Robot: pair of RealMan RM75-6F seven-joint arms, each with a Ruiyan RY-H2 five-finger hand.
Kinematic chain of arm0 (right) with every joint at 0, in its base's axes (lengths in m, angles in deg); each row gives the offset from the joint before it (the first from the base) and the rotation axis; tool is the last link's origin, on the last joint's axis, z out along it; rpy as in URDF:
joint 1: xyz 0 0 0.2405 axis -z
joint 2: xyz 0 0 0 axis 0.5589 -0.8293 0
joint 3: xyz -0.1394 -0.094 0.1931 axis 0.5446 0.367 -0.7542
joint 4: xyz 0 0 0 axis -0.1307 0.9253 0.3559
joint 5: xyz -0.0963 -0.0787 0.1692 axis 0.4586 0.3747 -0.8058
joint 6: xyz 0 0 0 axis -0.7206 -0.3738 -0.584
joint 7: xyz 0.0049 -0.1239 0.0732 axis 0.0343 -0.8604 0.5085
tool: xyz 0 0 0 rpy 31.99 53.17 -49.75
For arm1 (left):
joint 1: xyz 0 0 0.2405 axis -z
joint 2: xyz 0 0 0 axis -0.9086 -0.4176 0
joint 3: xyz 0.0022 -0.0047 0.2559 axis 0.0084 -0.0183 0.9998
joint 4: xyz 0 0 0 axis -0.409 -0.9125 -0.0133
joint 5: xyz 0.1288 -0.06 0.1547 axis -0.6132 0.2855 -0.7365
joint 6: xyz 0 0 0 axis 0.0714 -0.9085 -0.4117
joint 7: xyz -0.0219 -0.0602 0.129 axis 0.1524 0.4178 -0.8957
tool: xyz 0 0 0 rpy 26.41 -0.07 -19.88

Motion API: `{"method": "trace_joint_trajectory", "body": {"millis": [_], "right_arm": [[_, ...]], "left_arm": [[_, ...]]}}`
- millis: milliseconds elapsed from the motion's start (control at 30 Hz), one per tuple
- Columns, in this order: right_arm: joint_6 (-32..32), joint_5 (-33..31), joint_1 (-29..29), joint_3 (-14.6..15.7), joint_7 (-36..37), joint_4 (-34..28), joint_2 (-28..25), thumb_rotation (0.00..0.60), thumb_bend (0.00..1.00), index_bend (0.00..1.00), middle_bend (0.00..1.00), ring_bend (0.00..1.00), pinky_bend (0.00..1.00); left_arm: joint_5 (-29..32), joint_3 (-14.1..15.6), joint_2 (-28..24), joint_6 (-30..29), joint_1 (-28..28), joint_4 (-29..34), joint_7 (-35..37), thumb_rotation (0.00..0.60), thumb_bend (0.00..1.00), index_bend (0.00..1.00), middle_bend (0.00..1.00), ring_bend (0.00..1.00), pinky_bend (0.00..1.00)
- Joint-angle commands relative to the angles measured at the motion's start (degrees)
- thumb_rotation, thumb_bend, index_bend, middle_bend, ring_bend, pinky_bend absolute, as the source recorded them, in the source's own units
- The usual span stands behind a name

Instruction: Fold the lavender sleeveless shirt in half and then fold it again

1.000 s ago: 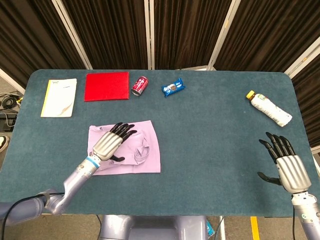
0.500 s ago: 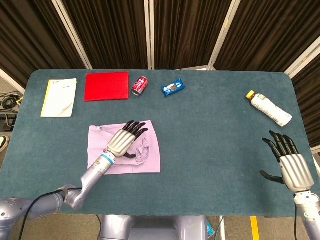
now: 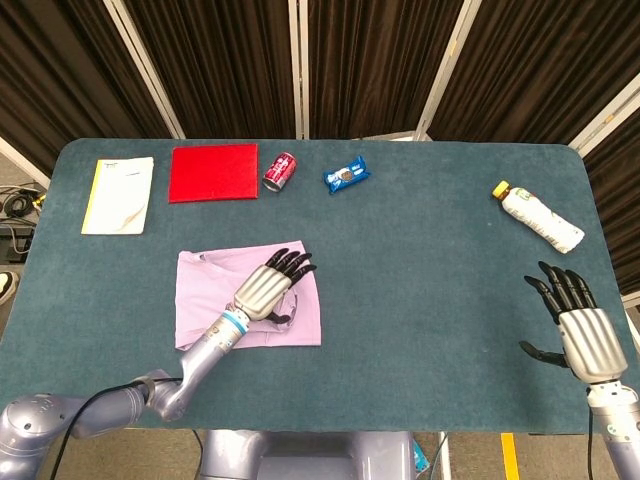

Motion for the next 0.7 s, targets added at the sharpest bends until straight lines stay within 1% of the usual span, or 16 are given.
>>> {"method": "trace_joint_trajectory", "body": {"millis": [33,433,567,700], "right_arm": [[-0.01,-0.03,0.02,-0.02,0.07,0.04,-0.03,0.600,0.00,0.17,0.00,0.00,0.00],[-0.18,0.07,0.06,-0.09,0.31,0.00,-0.17,0.600,0.00,0.17,0.00,0.00,0.00],[-0.29,0.18,0.09,-0.08,0.21,-0.15,-0.22,0.600,0.00,0.17,0.00,0.00,0.00],[-0.56,0.43,0.14,-0.06,0.12,-0.35,-0.30,0.600,0.00,0.17,0.00,0.00,0.00]], "left_arm": [[0.23,-0.02,0.54,0.12,0.03,-0.26,-0.17,0.600,0.08,0.11,0.00,0.00,0.00],[0.47,-0.13,1.63,-0.43,-0.59,-0.45,0.92,0.600,0.07,0.11,0.00,0.00,0.00],[-0.32,-0.53,1.35,-2.53,-1.21,0.33,2.61,0.600,0.07,0.11,0.00,0.00,0.00],[-1.83,-1.35,-0.45,-5.76,-1.81,2.38,4.20,0.600,0.07,0.09,0.00,0.00,0.00]]}}
